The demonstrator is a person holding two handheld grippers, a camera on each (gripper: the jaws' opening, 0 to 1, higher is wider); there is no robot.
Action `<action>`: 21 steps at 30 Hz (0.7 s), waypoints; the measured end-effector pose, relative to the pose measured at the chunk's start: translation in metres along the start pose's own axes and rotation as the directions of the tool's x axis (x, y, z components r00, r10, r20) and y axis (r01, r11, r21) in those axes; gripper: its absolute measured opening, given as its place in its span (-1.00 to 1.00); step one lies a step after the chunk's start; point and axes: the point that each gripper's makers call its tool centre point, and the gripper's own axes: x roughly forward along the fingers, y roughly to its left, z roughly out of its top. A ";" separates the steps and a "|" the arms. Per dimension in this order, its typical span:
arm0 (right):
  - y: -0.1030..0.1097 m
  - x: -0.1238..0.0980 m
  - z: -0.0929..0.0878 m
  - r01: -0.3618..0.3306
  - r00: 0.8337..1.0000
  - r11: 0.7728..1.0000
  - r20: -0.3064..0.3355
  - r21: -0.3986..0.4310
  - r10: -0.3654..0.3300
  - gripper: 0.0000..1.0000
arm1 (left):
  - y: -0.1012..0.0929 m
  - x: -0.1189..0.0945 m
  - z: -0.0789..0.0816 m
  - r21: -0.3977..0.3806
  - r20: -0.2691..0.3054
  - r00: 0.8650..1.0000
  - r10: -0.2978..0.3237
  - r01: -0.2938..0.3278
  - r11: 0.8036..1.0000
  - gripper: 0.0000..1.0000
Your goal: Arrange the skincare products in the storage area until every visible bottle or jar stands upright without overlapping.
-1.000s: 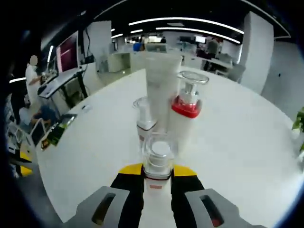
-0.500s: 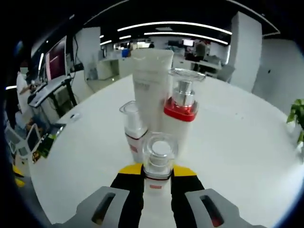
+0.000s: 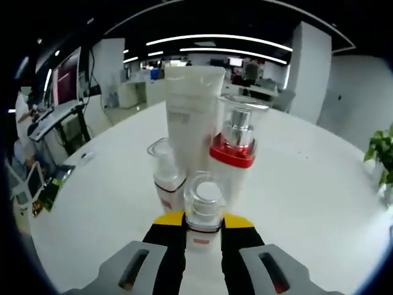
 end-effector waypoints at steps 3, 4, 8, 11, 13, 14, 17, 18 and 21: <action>-0.002 0.001 0.001 0.026 1.000 0.999 -0.002 0.025 -0.026 -0.67 | -0.001 0.000 0.000 0.002 0.000 1.000 -0.004 0.004 1.000 -1.00; -0.003 0.001 0.001 0.034 0.999 0.999 -0.003 0.035 -0.034 -0.67 | -0.001 0.000 0.000 0.002 0.000 1.000 -0.006 0.006 1.000 -1.00; -0.004 0.006 -0.004 0.045 0.999 0.998 -0.034 0.050 -0.043 -0.66 | -0.002 0.001 0.000 0.006 0.001 1.000 -0.010 0.010 1.000 -1.00; -0.003 0.006 -0.015 0.041 0.996 0.996 -0.081 0.074 -0.035 -0.65 | -0.002 0.001 -0.001 0.012 -0.004 1.000 -0.012 0.012 1.000 -1.00; -0.003 0.005 -0.017 0.044 0.996 0.996 -0.076 0.072 -0.039 -0.54 | -0.003 0.001 -0.001 0.018 -0.006 1.000 -0.012 0.012 1.000 -1.00; -0.003 0.004 -0.018 0.040 0.997 0.996 -0.075 0.080 -0.034 -0.46 | -0.002 0.001 -0.001 0.017 -0.006 1.000 -0.012 0.012 1.000 -1.00; 0.000 0.003 -0.022 0.016 0.997 0.995 -0.075 0.101 -0.008 -0.40 | -0.002 0.001 -0.001 0.017 -0.006 1.000 -0.011 0.011 1.000 -1.00; 0.001 0.004 -0.024 -0.001 0.997 0.994 -0.077 0.106 0.010 -0.38 | -0.002 0.001 -0.002 0.018 -0.007 1.000 -0.012 0.012 1.000 -1.00; 0.011 0.003 -0.036 -0.073 0.989 0.993 -0.123 0.090 0.084 -0.21 | -0.003 0.001 -0.002 0.021 -0.007 1.000 -0.013 0.013 1.000 -1.00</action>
